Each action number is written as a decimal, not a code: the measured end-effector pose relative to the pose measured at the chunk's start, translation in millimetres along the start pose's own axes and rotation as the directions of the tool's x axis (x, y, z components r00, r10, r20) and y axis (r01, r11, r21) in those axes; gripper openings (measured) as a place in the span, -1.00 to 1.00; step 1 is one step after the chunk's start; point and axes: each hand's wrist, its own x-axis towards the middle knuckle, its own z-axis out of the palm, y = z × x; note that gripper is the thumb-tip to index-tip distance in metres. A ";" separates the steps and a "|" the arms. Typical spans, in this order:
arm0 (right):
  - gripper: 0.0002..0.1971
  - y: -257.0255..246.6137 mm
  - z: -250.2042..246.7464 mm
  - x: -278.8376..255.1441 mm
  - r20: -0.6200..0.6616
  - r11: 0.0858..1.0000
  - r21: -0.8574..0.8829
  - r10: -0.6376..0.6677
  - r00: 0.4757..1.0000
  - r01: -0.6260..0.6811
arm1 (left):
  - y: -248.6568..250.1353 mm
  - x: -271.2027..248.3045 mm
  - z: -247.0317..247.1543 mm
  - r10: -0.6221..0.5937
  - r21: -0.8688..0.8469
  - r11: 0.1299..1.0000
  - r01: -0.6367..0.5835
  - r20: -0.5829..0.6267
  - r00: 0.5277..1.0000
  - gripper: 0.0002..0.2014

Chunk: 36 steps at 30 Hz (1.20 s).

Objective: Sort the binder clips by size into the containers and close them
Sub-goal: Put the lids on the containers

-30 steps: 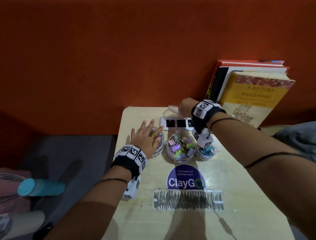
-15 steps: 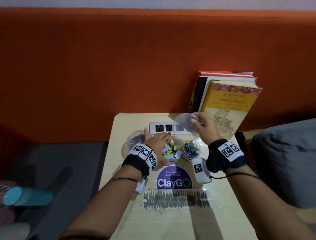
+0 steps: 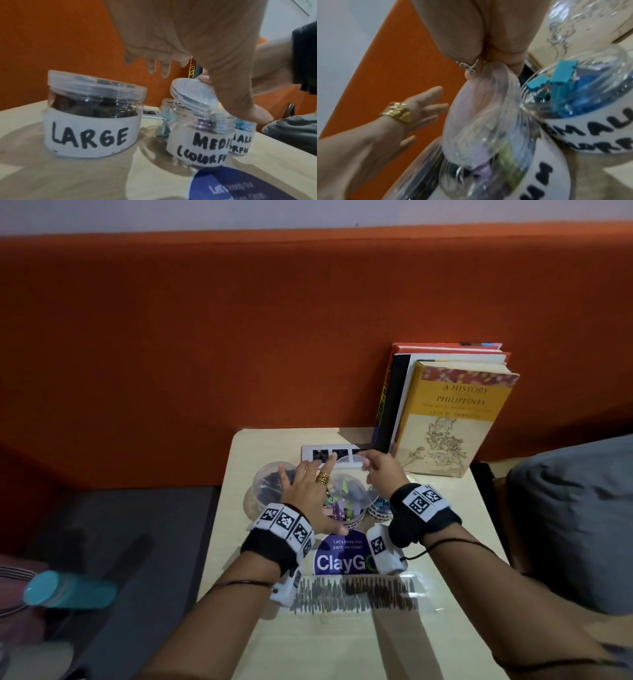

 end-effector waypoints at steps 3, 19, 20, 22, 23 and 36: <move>-0.63 -5.6 10.0 -3.9 0.069 0.997 -0.046 -0.051 0.996 0.054 | -6.2 -1.1 6.9 0.085 0.032 0.996 -0.087 0.065 0.994 0.20; -0.44 2.2 28.3 -11.4 0.431 0.901 -0.314 -0.147 0.890 0.301 | -8.7 -13.2 39.6 0.071 0.276 0.959 -0.070 0.003 0.997 -0.16; -0.42 6.1 30.9 -13.3 0.442 0.866 -0.366 -0.161 0.883 0.341 | -8.4 -14.5 41.4 0.068 0.269 0.961 -0.067 0.005 0.998 -0.18; -0.41 13.6 34.7 -15.2 0.440 0.809 -0.452 -0.164 0.883 0.376 | -7.4 -15.4 43.4 0.075 0.245 0.967 -0.073 0.000 0.997 -0.22; -0.42 16.5 36.0 -15.7 0.432 0.793 -0.479 -0.161 0.888 0.377 | -7.1 -15.5 44.2 0.083 0.233 0.969 -0.079 -0.006 0.997 -0.25; -0.44 25.0 47.0 -17.1 0.326 0.786 -0.513 -0.194 0.925 0.346 | 12.7 -14.3 48.0 -0.006 0.209 0.978 0.027 -0.101 0.995 -0.40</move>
